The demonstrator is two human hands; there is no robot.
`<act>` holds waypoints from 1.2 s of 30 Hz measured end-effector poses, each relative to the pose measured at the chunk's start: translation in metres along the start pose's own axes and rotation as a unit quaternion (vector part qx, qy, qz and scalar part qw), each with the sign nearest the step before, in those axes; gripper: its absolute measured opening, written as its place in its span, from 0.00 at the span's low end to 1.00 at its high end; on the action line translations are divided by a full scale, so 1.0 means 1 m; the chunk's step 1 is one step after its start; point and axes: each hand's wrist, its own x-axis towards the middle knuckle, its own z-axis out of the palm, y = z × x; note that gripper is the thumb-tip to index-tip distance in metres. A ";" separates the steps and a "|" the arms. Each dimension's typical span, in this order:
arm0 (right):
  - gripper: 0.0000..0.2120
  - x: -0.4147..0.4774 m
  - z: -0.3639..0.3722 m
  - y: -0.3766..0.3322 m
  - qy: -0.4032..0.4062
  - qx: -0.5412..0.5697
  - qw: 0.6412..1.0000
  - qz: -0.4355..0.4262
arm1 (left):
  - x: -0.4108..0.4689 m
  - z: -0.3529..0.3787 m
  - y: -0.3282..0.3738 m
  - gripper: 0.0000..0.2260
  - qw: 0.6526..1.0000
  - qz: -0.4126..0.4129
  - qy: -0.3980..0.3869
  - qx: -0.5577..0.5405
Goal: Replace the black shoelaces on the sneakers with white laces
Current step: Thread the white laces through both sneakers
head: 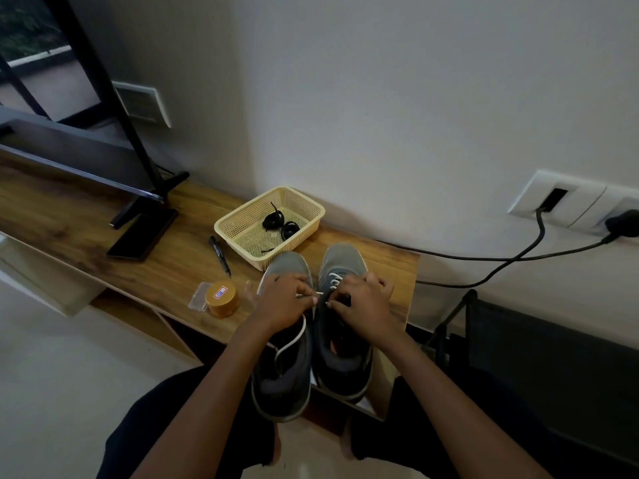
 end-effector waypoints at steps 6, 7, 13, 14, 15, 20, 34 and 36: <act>0.07 -0.003 0.001 -0.002 0.011 0.020 1.000 0.001 | 0.010 0.005 -0.011 0.04 0.998 0.020 -0.020 -0.048; 0.07 -0.003 0.002 -0.002 0.015 0.021 1.000 0.002 | 0.012 0.006 -0.014 0.03 0.997 0.030 -0.028 -0.064; 0.06 -0.004 0.009 -0.002 0.034 0.084 0.995 0.037 | 0.016 0.008 -0.014 0.05 0.998 0.048 -0.024 -0.045; 0.06 -0.004 0.009 -0.003 0.032 0.096 0.994 0.041 | 0.015 0.007 -0.014 0.04 0.998 0.044 -0.023 -0.035; 0.06 -0.004 0.009 -0.003 0.030 0.104 0.993 0.043 | 0.015 0.007 -0.014 0.04 0.998 0.044 -0.026 -0.031; 0.07 -0.002 0.010 -0.004 0.028 0.128 0.990 0.058 | 0.016 0.009 -0.009 0.09 0.997 0.067 -0.026 -0.024; 0.12 -0.001 -0.008 0.004 -0.004 -0.024 0.999 0.035 | 0.015 0.004 -0.007 0.06 1.000 0.005 -0.028 -0.009; 0.17 -0.003 -0.008 0.008 -0.001 -0.064 0.997 0.039 | 0.016 0.005 -0.008 0.06 0.999 -0.007 -0.036 0.015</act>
